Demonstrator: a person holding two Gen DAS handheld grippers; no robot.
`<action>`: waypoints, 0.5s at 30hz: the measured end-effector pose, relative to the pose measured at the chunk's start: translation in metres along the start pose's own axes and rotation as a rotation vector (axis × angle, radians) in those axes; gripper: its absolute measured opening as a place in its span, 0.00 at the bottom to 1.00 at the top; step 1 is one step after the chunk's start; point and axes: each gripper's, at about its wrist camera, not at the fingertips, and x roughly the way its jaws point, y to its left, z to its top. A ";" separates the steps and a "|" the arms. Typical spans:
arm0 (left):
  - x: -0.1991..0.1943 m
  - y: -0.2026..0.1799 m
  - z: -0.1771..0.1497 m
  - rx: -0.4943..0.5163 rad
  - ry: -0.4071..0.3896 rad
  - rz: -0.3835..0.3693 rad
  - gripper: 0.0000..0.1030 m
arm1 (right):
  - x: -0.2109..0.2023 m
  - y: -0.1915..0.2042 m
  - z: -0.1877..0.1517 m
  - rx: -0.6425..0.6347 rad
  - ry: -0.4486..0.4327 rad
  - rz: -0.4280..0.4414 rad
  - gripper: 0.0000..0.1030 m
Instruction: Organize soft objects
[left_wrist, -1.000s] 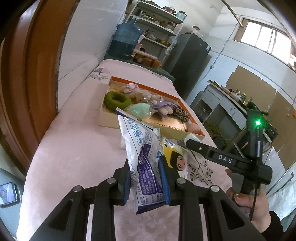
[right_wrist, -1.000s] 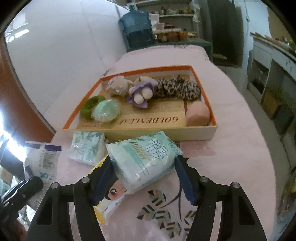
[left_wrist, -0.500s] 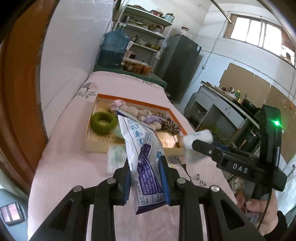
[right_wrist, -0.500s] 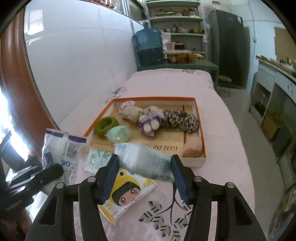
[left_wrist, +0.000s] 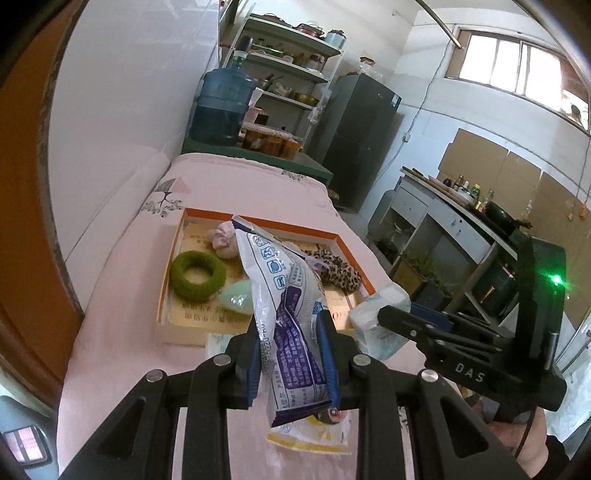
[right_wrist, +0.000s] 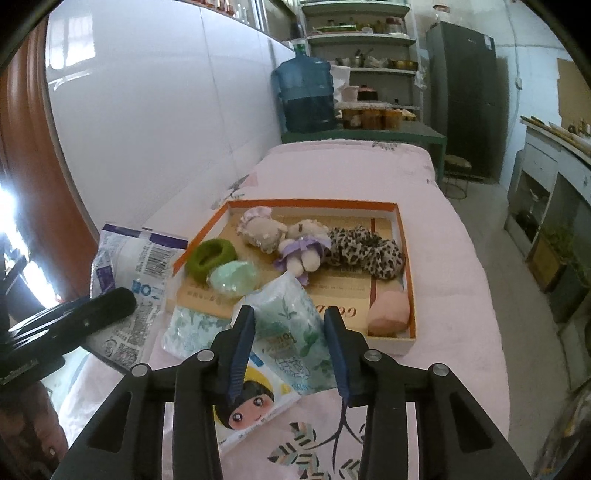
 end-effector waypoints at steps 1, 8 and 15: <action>0.002 0.000 0.002 0.003 -0.002 0.000 0.27 | 0.000 0.000 0.002 -0.002 -0.004 -0.002 0.39; 0.016 -0.001 0.020 0.015 -0.007 0.012 0.27 | 0.001 -0.005 0.019 -0.017 -0.027 -0.021 0.38; 0.032 0.003 0.034 0.003 0.002 0.020 0.27 | 0.008 -0.010 0.035 -0.042 -0.036 -0.033 0.38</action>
